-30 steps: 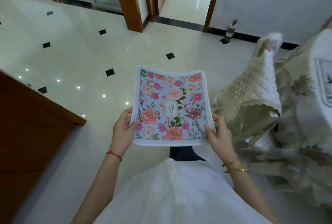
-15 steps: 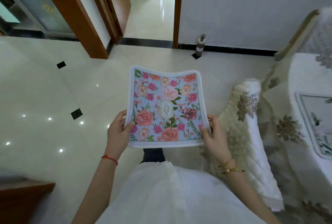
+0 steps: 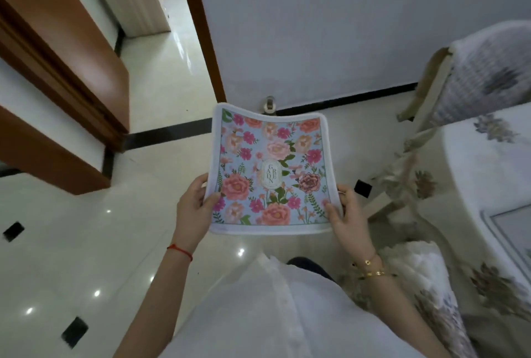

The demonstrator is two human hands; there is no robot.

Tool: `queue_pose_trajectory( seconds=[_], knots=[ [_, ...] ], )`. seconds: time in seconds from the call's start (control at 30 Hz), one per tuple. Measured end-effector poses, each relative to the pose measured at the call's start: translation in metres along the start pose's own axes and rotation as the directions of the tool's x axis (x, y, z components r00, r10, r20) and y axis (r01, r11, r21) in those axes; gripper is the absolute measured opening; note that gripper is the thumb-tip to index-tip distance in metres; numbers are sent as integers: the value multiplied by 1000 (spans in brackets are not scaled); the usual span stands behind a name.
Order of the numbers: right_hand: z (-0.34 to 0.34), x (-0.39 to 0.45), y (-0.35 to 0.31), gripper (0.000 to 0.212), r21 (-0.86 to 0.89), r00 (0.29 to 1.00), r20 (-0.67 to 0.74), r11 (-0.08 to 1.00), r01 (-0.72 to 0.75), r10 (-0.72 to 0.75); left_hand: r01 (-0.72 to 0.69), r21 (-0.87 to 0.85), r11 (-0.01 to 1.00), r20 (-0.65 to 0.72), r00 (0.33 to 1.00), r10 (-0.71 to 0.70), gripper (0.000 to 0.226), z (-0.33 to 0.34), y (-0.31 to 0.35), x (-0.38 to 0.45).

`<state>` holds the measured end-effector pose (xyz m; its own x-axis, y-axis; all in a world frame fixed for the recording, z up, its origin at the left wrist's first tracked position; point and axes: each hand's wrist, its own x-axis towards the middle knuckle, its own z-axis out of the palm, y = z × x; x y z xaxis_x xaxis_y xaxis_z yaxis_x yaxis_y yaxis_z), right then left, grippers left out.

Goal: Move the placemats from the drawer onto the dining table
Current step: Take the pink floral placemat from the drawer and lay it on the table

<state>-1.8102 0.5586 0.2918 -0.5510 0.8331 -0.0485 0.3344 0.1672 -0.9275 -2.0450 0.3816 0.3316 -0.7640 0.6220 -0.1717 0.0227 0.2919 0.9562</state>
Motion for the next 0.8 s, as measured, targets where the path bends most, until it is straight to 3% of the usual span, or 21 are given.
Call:
queue_pose_trajectory(
  seconds=[0.23, 0.8],
  knots=[
    [-19, 100, 7, 26, 14, 960, -256, 993, -114, 114, -9, 19, 1000, 250, 968, 4, 33, 62, 41, 154],
    [-196, 413, 24, 26, 1, 825, -549, 987, -159, 133, -145, -24, 989, 525, 840, 136, 31, 352, 191, 476]
  ],
)
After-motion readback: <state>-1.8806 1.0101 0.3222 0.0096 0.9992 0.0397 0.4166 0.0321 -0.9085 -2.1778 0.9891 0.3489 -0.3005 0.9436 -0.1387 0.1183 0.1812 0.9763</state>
